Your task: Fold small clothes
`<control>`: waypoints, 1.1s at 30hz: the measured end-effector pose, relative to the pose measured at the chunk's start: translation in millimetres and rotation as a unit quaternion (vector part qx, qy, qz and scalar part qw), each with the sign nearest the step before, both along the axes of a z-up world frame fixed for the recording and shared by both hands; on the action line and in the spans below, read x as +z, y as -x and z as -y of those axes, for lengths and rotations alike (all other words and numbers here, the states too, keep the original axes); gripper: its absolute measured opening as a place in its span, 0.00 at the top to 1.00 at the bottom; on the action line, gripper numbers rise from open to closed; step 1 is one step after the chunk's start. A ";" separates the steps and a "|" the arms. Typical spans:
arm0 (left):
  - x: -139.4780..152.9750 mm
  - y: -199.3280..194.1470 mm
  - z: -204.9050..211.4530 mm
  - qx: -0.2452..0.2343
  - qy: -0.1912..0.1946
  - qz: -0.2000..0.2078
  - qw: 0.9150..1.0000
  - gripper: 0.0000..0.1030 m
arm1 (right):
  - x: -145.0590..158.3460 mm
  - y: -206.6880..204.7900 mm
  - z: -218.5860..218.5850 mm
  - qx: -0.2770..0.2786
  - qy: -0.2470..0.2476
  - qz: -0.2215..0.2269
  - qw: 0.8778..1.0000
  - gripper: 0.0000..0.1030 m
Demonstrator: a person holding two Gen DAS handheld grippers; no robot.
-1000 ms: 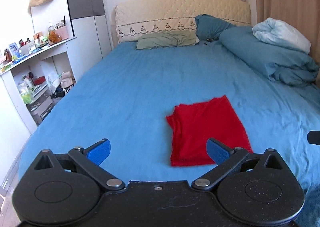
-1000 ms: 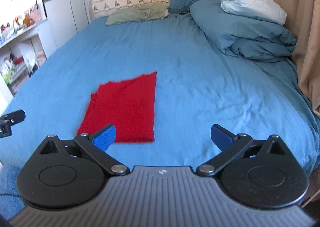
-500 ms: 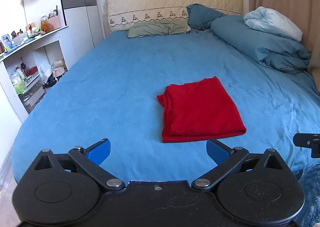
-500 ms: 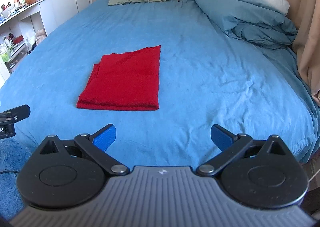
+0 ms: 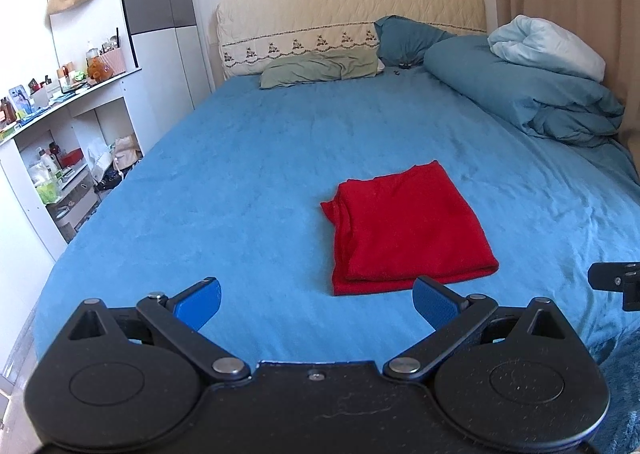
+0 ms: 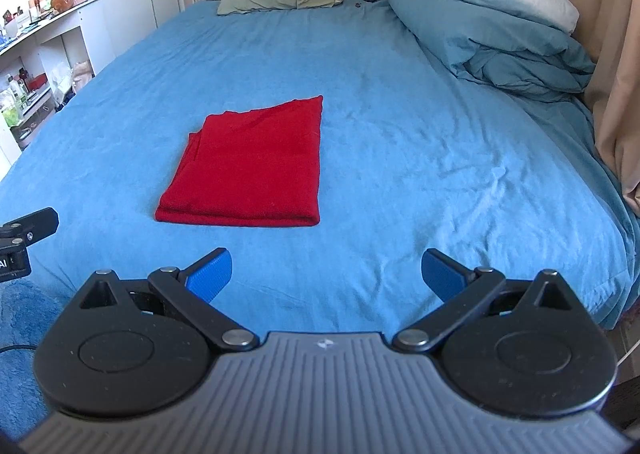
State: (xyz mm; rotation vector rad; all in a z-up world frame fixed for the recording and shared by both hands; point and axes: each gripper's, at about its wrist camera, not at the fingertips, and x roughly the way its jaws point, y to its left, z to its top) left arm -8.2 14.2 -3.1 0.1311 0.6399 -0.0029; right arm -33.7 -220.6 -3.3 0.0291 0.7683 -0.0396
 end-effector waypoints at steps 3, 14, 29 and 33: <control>0.8 -0.2 -0.7 0.000 0.002 0.001 1.000 0.00 | 0.0 -0.2 0.6 0.001 -0.001 0.000 1.000 0.00; 5.6 0.9 -1.9 0.002 0.003 0.011 1.000 0.00 | 1.7 -1.2 -1.8 0.001 -0.008 -0.002 1.000 0.00; 9.0 0.6 -5.1 0.002 0.004 0.015 1.000 0.00 | -0.8 -3.8 -3.7 0.004 -0.007 -0.005 1.000 0.00; 8.6 -0.4 -5.2 0.004 0.006 0.014 1.000 0.00 | -1.2 -4.1 -4.5 0.005 -0.006 -0.005 1.000 0.00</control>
